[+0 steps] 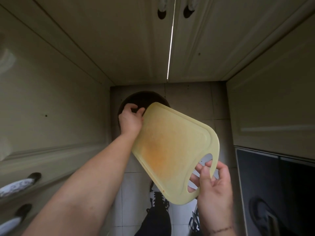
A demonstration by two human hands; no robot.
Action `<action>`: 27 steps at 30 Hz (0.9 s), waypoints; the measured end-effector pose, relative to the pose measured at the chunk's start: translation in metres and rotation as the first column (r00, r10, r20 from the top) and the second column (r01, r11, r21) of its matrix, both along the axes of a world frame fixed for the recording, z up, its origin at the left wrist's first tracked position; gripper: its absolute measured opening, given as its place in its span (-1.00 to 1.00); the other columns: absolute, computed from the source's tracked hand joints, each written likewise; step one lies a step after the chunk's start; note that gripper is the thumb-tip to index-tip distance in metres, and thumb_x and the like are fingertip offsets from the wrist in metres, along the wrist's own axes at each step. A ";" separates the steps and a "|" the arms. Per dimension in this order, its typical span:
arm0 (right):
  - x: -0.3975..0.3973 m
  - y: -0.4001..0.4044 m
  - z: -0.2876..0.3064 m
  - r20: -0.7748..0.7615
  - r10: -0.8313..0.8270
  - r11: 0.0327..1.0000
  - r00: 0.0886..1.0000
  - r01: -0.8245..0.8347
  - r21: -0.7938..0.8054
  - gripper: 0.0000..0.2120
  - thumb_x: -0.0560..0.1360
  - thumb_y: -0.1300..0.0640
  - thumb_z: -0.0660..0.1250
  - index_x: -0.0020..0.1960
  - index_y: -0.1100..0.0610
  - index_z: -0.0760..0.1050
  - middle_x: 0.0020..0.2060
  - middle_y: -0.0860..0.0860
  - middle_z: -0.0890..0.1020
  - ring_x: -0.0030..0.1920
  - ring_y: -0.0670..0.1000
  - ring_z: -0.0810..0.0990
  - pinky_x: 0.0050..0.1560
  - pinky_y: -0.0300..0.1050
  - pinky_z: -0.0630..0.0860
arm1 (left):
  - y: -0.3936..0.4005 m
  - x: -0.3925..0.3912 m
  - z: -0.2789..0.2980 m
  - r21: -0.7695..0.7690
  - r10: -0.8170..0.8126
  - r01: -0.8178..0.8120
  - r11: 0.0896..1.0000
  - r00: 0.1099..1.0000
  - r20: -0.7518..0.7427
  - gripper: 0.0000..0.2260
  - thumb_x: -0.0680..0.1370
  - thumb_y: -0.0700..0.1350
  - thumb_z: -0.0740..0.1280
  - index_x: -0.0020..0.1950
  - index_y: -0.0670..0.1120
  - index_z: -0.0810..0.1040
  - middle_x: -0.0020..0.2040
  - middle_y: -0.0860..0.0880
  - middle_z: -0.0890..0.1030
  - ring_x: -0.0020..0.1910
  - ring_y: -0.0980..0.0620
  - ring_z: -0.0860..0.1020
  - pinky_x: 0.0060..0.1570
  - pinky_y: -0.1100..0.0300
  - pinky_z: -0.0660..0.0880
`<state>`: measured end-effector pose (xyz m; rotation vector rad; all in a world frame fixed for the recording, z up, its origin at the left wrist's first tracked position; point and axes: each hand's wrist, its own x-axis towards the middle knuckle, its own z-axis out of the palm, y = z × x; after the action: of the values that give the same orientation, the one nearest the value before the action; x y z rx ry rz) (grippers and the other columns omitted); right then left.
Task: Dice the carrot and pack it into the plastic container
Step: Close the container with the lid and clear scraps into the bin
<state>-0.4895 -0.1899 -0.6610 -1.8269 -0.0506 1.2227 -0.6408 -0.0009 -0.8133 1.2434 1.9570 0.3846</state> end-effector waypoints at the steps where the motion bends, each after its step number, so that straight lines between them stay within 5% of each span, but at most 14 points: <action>1: -0.002 0.000 -0.001 0.000 -0.004 1.000 1.000 0.004 0.006 -0.95 0.60 0.13 0.17 -0.02 0.03 0.39 -0.14 -0.02 0.73 -0.20 0.02 0.72 -0.43 -0.15 0.57 | -0.001 -0.002 0.001 -0.002 0.002 -0.002 1.000 1.000 -0.003 -0.81 0.63 0.04 0.37 0.16 -0.03 0.58 -0.08 -0.05 0.66 -0.15 0.10 0.60 -0.19 0.34 0.41; 5: -0.008 0.001 -0.002 0.011 0.000 1.000 1.000 -0.001 0.010 -0.94 0.60 0.15 0.19 -0.02 0.02 0.39 -0.19 -0.06 0.72 -0.19 0.01 0.71 -0.40 -0.09 0.58 | -0.004 -0.006 0.006 -0.086 -0.049 0.043 0.995 0.996 -0.074 -0.62 0.67 0.19 0.21 -0.10 -0.08 0.58 -0.23 0.00 0.59 -0.25 0.06 0.55 -0.31 0.23 0.36; 7: -0.008 0.001 -0.002 0.017 0.003 1.000 1.000 -0.004 0.012 -0.94 0.60 0.15 0.20 -0.03 0.00 0.39 -0.20 -0.08 0.72 -0.17 0.01 0.71 -0.37 -0.04 0.58 | -0.008 -0.004 0.007 -0.133 -0.082 0.075 0.988 0.995 -0.053 -0.57 0.69 0.21 0.13 -0.05 -0.08 0.58 -0.18 -0.01 0.60 -0.19 0.02 0.58 -0.30 0.21 0.36; 10: -0.007 0.000 -0.001 0.013 -0.002 0.999 1.000 0.001 0.033 -0.95 0.59 0.13 0.20 -0.02 0.00 0.40 -0.17 -0.03 0.73 -0.16 0.04 0.71 -0.33 0.02 0.60 | -0.016 -0.006 0.004 -0.158 -0.179 0.172 0.972 0.983 -0.034 -0.59 0.68 0.21 0.17 0.35 -0.03 0.53 0.26 -0.06 0.57 0.26 -0.09 0.54 0.13 0.08 0.50; 13: 0.001 -0.004 0.005 0.021 -0.071 0.995 0.997 0.069 0.075 -0.94 0.59 0.10 0.18 -0.02 0.00 0.42 -0.13 0.04 0.72 -0.22 0.08 0.71 -0.41 -0.08 0.58 | -0.023 -0.008 0.017 -0.263 -0.125 0.107 0.959 0.991 -0.054 -0.46 0.68 0.25 0.10 0.57 -0.01 0.32 0.51 -0.09 0.41 0.49 -0.18 0.36 0.48 -0.17 0.30; 16: 0.011 -0.004 0.029 0.009 -0.135 0.986 0.991 0.134 0.103 -0.86 0.62 0.13 0.14 -0.01 -0.05 0.44 -0.16 0.06 0.73 -0.29 0.06 0.70 -0.47 -0.17 0.54 | -0.023 -0.017 0.059 -0.300 0.172 -0.132 0.945 0.979 0.113 -0.55 0.72 0.14 0.13 0.50 -0.09 0.43 0.34 -0.10 0.53 0.36 -0.15 0.47 0.34 0.01 0.37; 18: 0.020 -0.003 0.053 -0.010 -0.151 0.980 0.989 0.151 0.132 -0.85 0.62 0.13 0.15 0.11 -0.04 0.46 -0.17 0.08 0.73 -0.27 0.08 0.70 -0.43 -0.13 0.58 | -0.020 -0.024 0.101 -0.229 0.213 -0.174 0.958 0.964 0.158 -0.68 0.72 0.00 0.21 0.37 -0.14 0.55 0.21 -0.09 0.59 0.20 -0.08 0.52 0.19 0.12 0.38; 23: 0.057 -0.016 0.146 0.141 -0.007 0.995 0.990 -0.007 0.101 -0.51 0.55 0.10 0.33 0.42 -0.11 0.27 -0.09 0.00 0.70 -0.09 -0.05 0.66 -0.26 -0.22 0.53 | -0.019 -0.010 0.235 -0.064 0.072 -0.062 0.996 0.981 0.180 -0.84 0.68 -0.16 0.28 0.19 -0.15 0.62 0.09 -0.07 0.60 0.03 0.01 0.50 0.07 0.15 0.38; 27: 0.101 -0.068 0.241 0.278 0.126 0.991 0.952 -0.134 0.010 -0.12 0.37 0.04 0.49 0.50 -0.22 0.02 -0.19 -0.07 0.61 -0.12 -0.17 0.59 -0.21 -0.21 0.45 | -0.035 0.041 0.343 0.041 -0.136 0.130 0.991 0.964 0.227 -0.88 0.69 -0.19 0.26 0.14 -0.11 0.58 0.07 -0.10 0.61 -0.01 -0.01 0.51 0.02 0.13 0.39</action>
<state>-0.3882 -0.2581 -0.4197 -1.9834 -0.3485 1.0395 -0.5996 -0.0358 -0.4700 1.2790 1.6688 0.4644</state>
